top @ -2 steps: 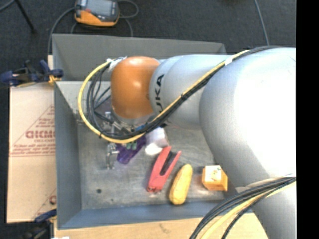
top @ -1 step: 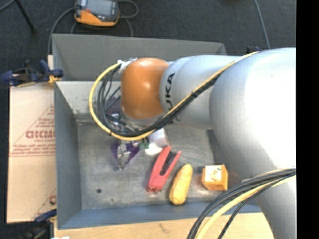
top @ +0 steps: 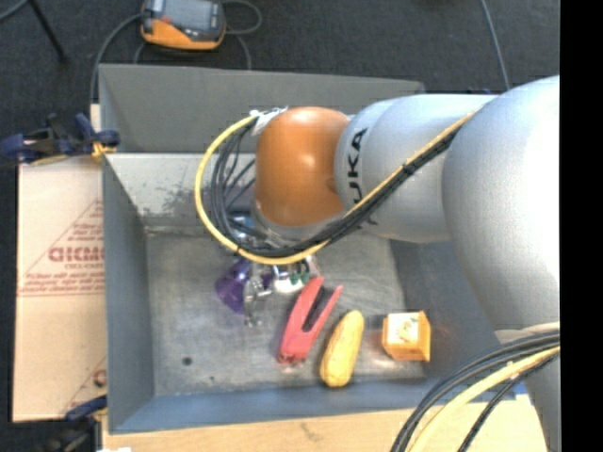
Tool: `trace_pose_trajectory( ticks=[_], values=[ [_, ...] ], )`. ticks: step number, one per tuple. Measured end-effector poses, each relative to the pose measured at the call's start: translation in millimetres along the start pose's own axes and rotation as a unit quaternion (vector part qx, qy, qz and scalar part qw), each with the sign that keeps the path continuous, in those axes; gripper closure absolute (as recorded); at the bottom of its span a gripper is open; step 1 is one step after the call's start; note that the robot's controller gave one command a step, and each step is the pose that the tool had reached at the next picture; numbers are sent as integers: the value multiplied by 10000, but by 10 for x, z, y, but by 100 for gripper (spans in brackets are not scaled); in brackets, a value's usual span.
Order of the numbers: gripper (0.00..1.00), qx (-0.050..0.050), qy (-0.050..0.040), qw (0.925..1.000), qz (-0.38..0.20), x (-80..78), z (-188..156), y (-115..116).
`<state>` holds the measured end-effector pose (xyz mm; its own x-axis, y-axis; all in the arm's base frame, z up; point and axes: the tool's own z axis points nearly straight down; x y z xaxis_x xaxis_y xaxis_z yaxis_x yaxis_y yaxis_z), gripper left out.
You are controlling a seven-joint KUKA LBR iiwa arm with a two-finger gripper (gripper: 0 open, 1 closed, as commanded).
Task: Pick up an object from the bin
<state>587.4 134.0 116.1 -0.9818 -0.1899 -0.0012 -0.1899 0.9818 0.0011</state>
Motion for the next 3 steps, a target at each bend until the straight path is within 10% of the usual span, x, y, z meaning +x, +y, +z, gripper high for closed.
trace_pose_trajectory(
  ticks=[1, 3],
  values=[
    [100, -14, 70, 9625, -2713, -276, 269, 2],
    [100, 1, -20, 9626, -2708, -237, 241, -1]
  ],
)
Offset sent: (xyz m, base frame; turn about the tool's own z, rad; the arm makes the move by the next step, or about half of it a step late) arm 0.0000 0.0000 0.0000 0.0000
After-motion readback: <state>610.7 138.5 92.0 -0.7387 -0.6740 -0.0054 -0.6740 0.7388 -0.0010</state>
